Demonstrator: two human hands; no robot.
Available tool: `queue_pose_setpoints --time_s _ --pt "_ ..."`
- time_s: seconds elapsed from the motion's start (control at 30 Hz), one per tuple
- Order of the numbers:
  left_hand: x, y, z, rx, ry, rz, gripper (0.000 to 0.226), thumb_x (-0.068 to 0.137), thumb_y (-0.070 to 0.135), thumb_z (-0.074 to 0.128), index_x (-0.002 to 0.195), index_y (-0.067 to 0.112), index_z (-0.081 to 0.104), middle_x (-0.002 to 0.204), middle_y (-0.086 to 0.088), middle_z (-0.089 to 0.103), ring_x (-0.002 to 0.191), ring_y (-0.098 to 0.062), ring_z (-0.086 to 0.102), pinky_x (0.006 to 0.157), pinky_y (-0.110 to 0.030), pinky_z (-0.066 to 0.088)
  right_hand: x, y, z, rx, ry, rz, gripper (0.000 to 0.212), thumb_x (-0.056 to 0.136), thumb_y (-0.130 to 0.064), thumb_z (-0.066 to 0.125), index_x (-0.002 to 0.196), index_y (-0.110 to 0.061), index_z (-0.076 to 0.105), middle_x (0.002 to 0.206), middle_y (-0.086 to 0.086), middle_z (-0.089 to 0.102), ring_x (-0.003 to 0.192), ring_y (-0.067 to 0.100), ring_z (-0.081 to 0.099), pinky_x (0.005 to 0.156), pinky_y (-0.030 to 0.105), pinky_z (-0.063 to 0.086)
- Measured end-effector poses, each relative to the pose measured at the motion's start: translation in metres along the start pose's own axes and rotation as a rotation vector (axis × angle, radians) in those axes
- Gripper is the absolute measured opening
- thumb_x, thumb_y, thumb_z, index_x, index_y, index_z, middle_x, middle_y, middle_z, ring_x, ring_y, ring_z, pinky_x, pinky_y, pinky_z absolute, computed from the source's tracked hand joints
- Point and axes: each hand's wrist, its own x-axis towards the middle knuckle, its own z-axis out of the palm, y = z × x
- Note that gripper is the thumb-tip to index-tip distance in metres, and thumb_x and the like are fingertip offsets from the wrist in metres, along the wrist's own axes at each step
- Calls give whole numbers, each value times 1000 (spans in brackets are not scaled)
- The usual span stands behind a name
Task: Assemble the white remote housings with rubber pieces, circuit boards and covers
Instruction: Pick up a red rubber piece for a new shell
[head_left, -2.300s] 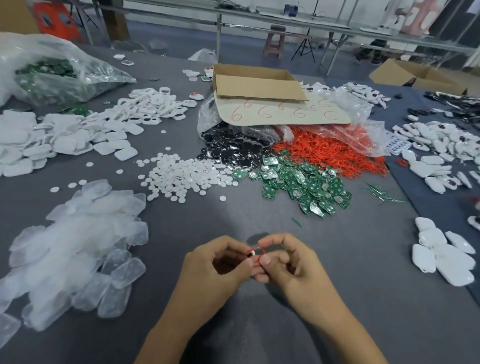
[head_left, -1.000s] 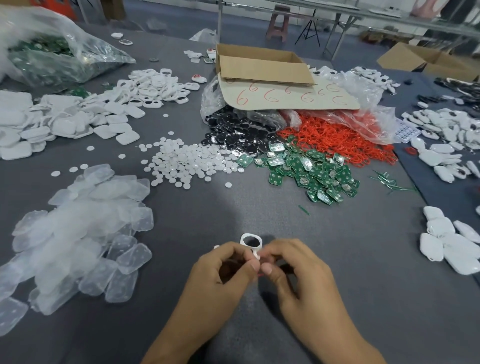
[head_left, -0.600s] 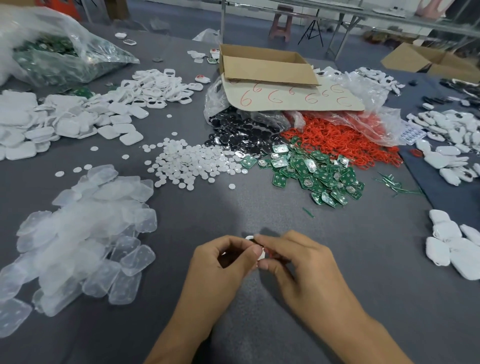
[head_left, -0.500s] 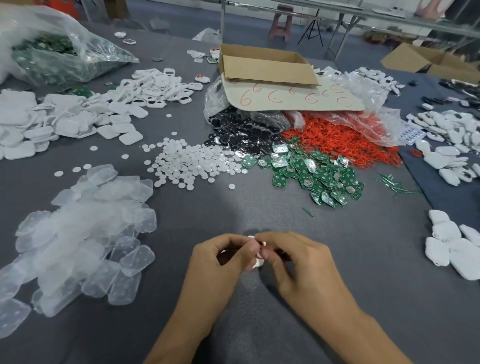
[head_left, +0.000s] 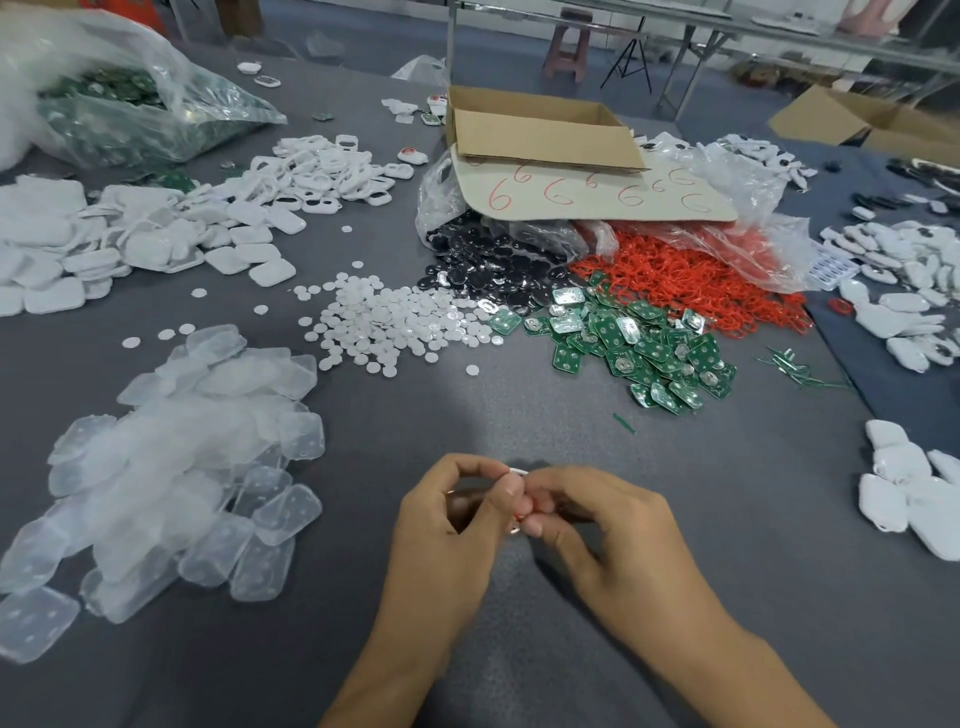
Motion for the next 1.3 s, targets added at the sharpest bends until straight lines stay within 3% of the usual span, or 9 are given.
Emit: queue_pose_setpoints --time_s 0.17,0.3,0.4,0.47,0.77,0.93,1.07,1.2,1.3 --pt "-2 1 -1 -10 11 7 7 89 26 72 95 25 72 83 -2 78 74 -11 73 67 -17 54 1 3 -3 -8 -26 -7 29 86 -13 76 109 -30 71 95 -19 65 85 5 66 78 18 53" --pt "-2 -10 -9 563 186 248 28 82 35 82 107 37 69 99 21 68 90 -3 63 81 -11 45 14 12 -11 -55 -25 99 27 83 -11 78 102 -30 76 91 -18 62 84 4 64 76 11 50" --pt "-3 -15 -4 830 184 328 47 71 45 87 112 30 70 104 21 64 99 -7 48 91 -23 42 28 17 -10 -96 -102 152 26 81 -13 80 101 -29 79 82 -19 63 81 1 64 74 8 48" --pt "-4 -18 -3 907 183 341 43 71 48 86 107 29 72 103 18 64 100 -9 45 91 -30 44 35 19 -6 -107 -171 178 25 80 -13 80 99 -30 79 79 -22 64 79 -3 64 72 6 47" --pt "-4 -16 -2 926 189 342 34 73 52 84 99 31 77 95 20 58 98 -9 42 88 -30 44 52 22 -5 -216 -322 140 21 80 -15 81 94 -31 79 82 -13 64 77 3 61 69 12 44" --pt "-3 -15 -2 916 177 312 32 75 53 82 101 35 76 95 26 53 98 -5 38 89 -26 37 63 28 -9 -125 -397 165 23 74 -13 87 88 -30 80 77 -12 71 76 3 65 69 14 48" --pt "-2 -16 -2 941 150 268 28 78 56 78 99 38 74 98 27 53 99 -2 35 84 -25 28 86 31 -17 70 -591 275 21 70 -11 90 85 -21 81 79 -6 78 79 14 74 80 33 57" --pt "0 -18 -3 953 135 234 30 79 59 74 102 38 73 102 28 53 101 0 34 83 -25 25 107 31 -17 90 -772 286 22 68 -6 90 76 -22 77 85 6 78 76 13 71 78 31 57" --pt "2 -19 -3 958 138 241 29 78 58 75 99 37 73 101 28 54 100 0 34 80 -26 23 119 30 -11 41 -849 370 24 66 -4 91 66 -22 75 78 3 77 65 8 65 66 22 54"
